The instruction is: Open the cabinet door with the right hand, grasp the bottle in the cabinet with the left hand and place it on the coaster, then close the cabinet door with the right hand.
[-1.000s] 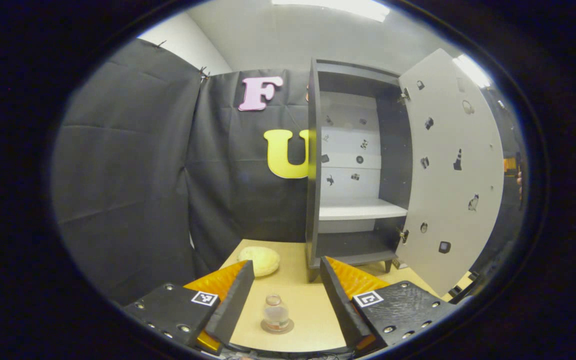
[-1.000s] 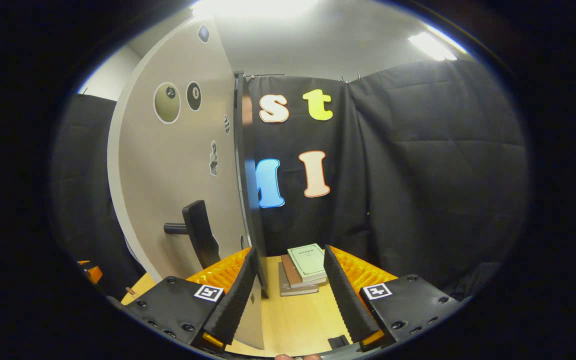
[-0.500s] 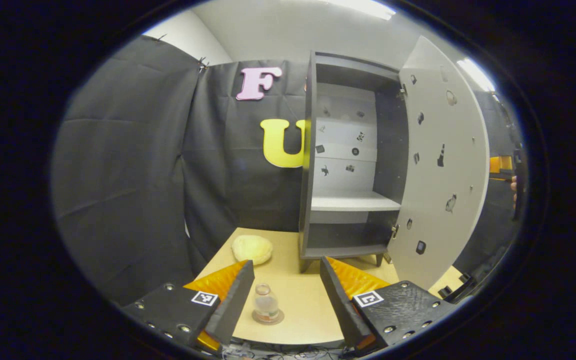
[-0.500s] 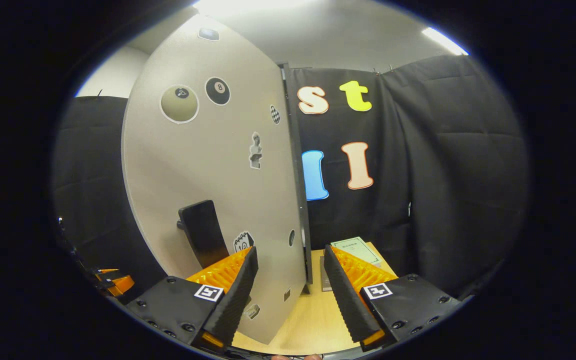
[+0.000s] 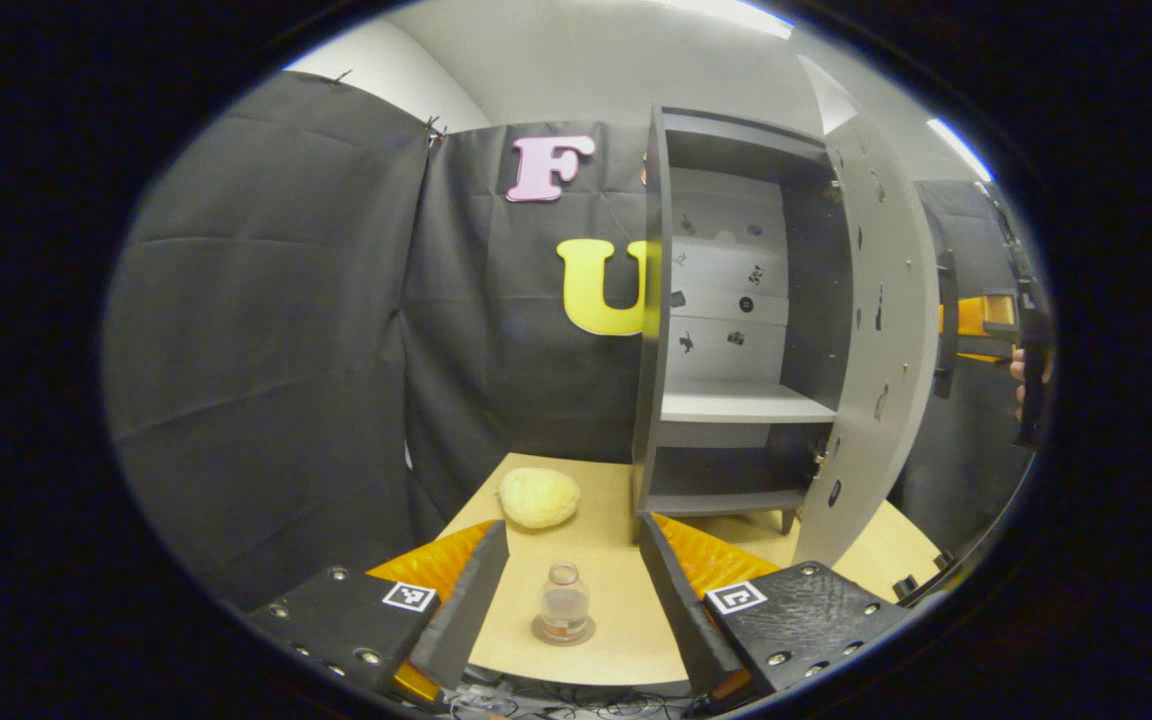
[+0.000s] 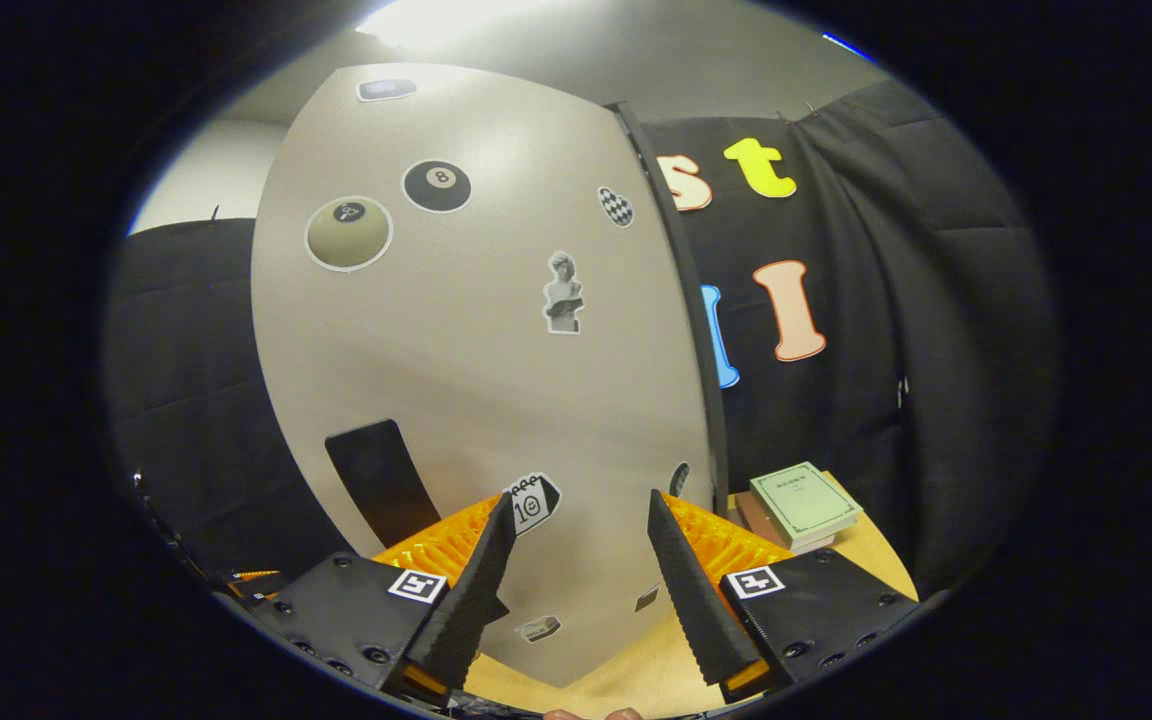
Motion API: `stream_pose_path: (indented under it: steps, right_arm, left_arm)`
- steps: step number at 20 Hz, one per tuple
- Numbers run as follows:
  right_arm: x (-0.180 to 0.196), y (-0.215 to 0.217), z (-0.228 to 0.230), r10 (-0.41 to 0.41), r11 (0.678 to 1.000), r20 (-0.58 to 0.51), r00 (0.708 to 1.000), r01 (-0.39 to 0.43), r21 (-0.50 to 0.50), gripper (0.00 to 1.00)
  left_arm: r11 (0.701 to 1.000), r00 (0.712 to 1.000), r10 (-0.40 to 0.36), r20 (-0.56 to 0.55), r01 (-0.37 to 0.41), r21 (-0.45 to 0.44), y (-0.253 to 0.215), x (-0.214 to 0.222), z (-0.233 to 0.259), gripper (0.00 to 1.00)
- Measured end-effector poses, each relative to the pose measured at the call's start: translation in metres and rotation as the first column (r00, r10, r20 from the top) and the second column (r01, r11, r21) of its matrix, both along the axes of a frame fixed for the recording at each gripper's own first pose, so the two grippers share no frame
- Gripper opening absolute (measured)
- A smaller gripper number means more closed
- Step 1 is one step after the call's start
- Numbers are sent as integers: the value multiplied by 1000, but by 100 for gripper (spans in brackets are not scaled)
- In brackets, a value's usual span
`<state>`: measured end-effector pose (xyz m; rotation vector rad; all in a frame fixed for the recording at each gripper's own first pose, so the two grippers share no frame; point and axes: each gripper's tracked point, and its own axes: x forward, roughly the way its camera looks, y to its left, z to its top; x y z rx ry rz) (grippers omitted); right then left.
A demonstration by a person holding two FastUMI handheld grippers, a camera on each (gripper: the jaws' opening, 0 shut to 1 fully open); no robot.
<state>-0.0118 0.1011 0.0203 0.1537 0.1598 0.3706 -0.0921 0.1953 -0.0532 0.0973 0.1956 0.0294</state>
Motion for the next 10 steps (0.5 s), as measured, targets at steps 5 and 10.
stream_pose_path:
  steps: [5, 10]
  right_arm:
    - [25, 51, 21, 66, 997, 49, 997, -69, 45, 87]
    - [39, 36, 17, -5, 999, 76, 997, 8, -32, 87]
  left_arm:
    - [1000, 1000, 20, 16, -20, -21, 4, 11, 6, 83]
    - [999, 999, -1, 46, 3, -37, 1, 17, 11, 80]
